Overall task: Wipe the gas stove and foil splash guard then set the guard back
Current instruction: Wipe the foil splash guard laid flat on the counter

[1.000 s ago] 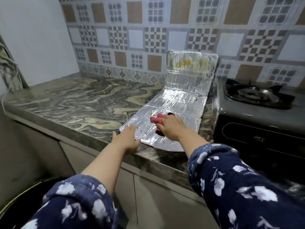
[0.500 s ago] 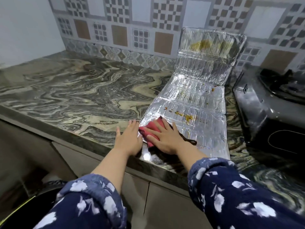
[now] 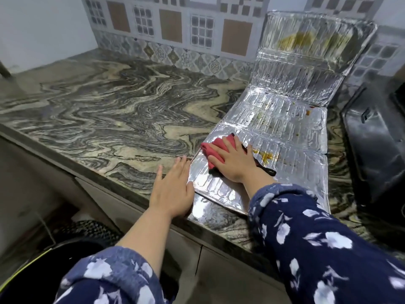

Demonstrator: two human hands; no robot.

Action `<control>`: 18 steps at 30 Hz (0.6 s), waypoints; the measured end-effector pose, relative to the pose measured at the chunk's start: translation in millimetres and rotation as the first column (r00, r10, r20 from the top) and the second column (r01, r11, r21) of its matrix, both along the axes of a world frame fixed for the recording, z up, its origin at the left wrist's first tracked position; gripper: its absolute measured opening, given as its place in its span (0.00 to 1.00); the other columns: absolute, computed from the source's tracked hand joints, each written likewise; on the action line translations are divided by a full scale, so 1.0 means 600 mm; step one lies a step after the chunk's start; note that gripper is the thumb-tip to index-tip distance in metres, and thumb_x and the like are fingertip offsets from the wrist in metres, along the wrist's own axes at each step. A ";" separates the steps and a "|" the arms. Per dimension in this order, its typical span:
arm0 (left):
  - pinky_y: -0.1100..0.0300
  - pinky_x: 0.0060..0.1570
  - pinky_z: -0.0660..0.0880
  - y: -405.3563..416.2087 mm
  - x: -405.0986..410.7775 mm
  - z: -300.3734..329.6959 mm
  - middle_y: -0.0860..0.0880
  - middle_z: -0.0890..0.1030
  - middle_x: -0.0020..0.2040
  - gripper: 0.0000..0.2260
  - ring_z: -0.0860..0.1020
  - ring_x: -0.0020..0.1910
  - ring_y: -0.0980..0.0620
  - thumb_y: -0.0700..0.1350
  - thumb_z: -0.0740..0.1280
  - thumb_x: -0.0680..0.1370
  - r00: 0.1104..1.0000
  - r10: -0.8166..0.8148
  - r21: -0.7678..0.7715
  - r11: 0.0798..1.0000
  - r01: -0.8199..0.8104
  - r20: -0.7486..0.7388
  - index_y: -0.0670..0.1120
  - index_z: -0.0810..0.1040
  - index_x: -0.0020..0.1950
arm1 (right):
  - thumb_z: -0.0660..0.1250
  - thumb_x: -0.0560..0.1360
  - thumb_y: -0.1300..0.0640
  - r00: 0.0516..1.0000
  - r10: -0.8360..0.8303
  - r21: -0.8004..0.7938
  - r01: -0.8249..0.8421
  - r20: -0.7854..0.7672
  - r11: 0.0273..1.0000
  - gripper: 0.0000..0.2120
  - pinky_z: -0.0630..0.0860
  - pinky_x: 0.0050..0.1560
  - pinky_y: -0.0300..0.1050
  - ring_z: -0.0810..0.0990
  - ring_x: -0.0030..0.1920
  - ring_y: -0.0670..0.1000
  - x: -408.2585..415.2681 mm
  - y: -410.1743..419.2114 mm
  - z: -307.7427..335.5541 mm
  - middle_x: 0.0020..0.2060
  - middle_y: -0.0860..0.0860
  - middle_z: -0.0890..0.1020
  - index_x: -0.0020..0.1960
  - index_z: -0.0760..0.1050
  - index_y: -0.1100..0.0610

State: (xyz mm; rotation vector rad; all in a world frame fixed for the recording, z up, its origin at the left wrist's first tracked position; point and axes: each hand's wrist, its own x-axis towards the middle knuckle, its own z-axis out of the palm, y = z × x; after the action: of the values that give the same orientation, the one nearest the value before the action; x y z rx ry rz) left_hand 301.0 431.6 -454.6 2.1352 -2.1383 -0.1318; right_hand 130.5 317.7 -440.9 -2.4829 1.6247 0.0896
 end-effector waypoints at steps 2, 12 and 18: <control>0.46 0.75 0.42 0.000 0.001 0.000 0.53 0.46 0.79 0.31 0.44 0.77 0.57 0.53 0.38 0.75 1.000 0.004 0.002 1.000 -0.004 0.021 0.47 0.47 0.79 | 0.40 0.77 0.33 1.000 -0.013 -0.007 0.013 -0.011 1.000 0.26 0.35 0.71 0.69 0.36 0.77 0.57 -0.007 -0.026 -0.003 0.78 0.46 0.43 0.74 0.42 0.32; 0.48 0.76 0.44 0.002 0.000 0.003 0.54 0.48 0.79 0.31 0.45 0.76 0.59 0.55 0.39 0.75 1.000 0.020 0.007 1.000 -0.020 0.013 0.48 0.50 0.79 | 0.38 0.78 0.36 0.997 -0.072 0.023 0.072 -0.008 0.997 0.27 0.33 0.71 0.68 0.35 0.76 0.59 -0.022 -0.145 0.002 0.78 0.51 0.41 0.76 0.39 0.39; 0.48 0.76 0.43 -0.001 -0.001 0.001 0.56 0.44 0.78 0.33 0.40 0.74 0.62 0.56 0.36 0.74 0.999 0.034 0.025 0.999 -0.034 0.025 0.49 0.46 0.79 | 0.39 0.80 0.39 0.998 -0.065 0.052 0.065 -0.008 0.997 0.26 0.34 0.72 0.67 0.35 0.76 0.60 -0.013 -0.138 0.005 0.78 0.51 0.41 0.77 0.40 0.40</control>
State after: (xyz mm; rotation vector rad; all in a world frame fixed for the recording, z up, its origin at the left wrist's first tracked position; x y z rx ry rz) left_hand 300.4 431.0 -453.7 2.1975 -2.1237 -0.1311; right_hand 122.6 234.9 -438.2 -2.3917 1.6822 0.1297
